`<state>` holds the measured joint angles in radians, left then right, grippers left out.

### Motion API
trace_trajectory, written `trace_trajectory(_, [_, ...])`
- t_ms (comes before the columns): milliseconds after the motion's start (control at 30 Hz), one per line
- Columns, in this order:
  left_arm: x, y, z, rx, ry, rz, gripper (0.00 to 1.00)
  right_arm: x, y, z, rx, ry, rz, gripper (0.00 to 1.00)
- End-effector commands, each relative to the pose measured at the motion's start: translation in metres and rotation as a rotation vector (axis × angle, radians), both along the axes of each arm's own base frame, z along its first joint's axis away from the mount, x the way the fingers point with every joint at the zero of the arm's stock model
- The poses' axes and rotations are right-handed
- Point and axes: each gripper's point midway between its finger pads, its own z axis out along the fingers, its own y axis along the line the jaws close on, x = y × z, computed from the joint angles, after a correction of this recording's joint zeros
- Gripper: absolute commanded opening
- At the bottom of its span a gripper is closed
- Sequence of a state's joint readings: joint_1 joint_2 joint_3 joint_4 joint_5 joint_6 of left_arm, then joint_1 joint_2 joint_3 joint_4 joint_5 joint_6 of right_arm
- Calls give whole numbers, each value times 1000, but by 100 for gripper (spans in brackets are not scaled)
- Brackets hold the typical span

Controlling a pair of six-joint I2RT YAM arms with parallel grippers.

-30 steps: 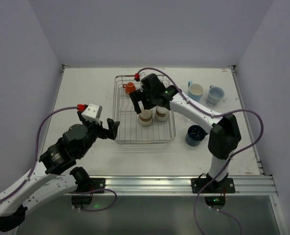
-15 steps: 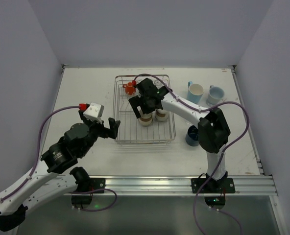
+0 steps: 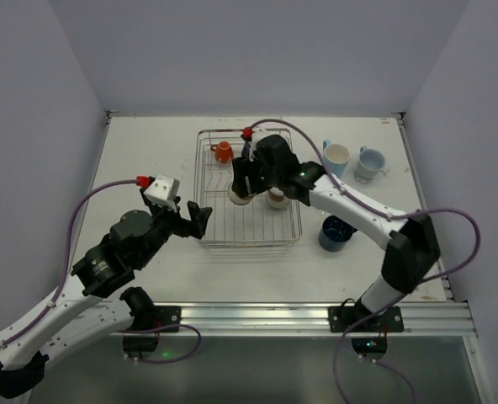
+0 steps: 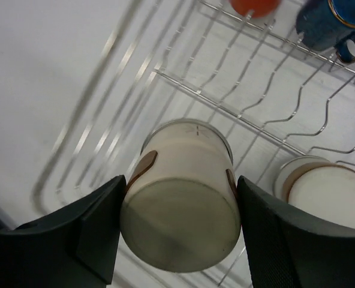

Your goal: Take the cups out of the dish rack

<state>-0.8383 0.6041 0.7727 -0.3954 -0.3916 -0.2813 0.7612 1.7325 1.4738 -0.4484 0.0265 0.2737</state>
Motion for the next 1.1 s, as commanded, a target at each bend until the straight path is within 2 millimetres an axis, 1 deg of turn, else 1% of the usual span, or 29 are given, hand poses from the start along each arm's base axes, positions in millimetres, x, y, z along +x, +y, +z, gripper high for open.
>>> trace_trajectory(0, [-5,-22,40,-171,-39,-82,94,-27,21,97,406,-161,77,29])
trace_trajectory(33, [-6,-28,47,-207,-47,-105,92,-41,16,120,481,-193,101,28])
trace_trajectory(67, [-8,-33,51,-245,-37,-124,91,-55,18,126,553,-168,130,28])
trace_trajectory(100, [-13,-45,53,-268,-21,-181,90,-63,18,122,612,-177,150,28])
trace_trajectory(133, [-14,-52,60,-308,-27,-211,88,-73,16,126,658,-176,174,28])
trace_trajectory(167, [-17,-59,64,-355,-8,-237,86,-87,10,145,725,-207,206,28])
trace_trajectory(200, [-22,-71,64,-372,16,-292,84,-99,8,143,781,-202,233,28])
trace_trajectory(233, [-24,-77,70,-407,18,-318,81,-105,4,146,810,-207,239,27])
trace_trajectory(267, [-26,-82,72,-444,46,-335,80,-115,-4,162,863,-229,250,27])
trace_trajectory(300, [-31,-91,73,-457,69,-379,79,-122,-8,159,886,-233,270,27])
trace_trajectory(333, [-33,-95,76,-478,78,-398,77,-128,-12,161,906,-237,280,27])
trace_trajectory(367, [-33,-99,76,-503,103,-406,77,-135,-17,174,948,-262,297,26])
trace_trajectory(400, [-35,-102,79,-516,111,-419,76,-137,-19,170,949,-254,303,26])
trace_trajectory(433, [-35,-103,80,-534,126,-417,75,-142,-20,170,954,-246,318,26])
trace_trajectory(467, [-33,-103,80,-537,131,-407,74,-145,-23,174,964,-258,323,26])
trace_trajectory(500, [-32,-102,81,-540,133,-397,74,-146,-24,171,964,-254,322,26])
trace_trajectory(533, [-31,-101,78,-535,148,-379,74,-148,-26,170,968,-255,322,25])
trace_trajectory(567, [-29,-100,76,-534,159,-365,73,-150,-28,175,988,-267,327,25])
trace_trajectory(600, [-28,-99,76,-534,159,-352,73,-153,-31,173,997,-268,328,25])
trace_trajectory(633, [-28,-97,73,-528,173,-341,73,-154,-33,174,1003,-273,330,25])
trace_trajectory(800, [-32,-92,72,-529,188,-332,73,-159,-40,177,1043,-288,323,22])
trace_trajectory(833, [-32,-90,67,-515,206,-319,72,-161,-42,180,1053,-296,325,21])
trace_trajectory(867, [-34,-88,69,-520,207,-319,72,-162,-44,182,1065,-303,318,21])
trace_trajectory(933, [-37,-86,67,-523,222,-312,72,-163,-46,183,1072,-307,317,21])
trace_trajectory(967, [-41,-85,69,-536,223,-329,72,-164,-46,185,1084,-304,319,21])
trace_trajectory(1000, [-44,-87,73,-554,214,-354,72,-164,-46,186,1089,-302,325,21])
trace_trajectory(1033, [-49,-91,76,-571,220,-388,71,-164,-41,183,1096,-271,334,21])
trace_trajectory(1067, [-59,-99,74,-576,241,-457,70,-166,-40,190,1120,-285,356,21])
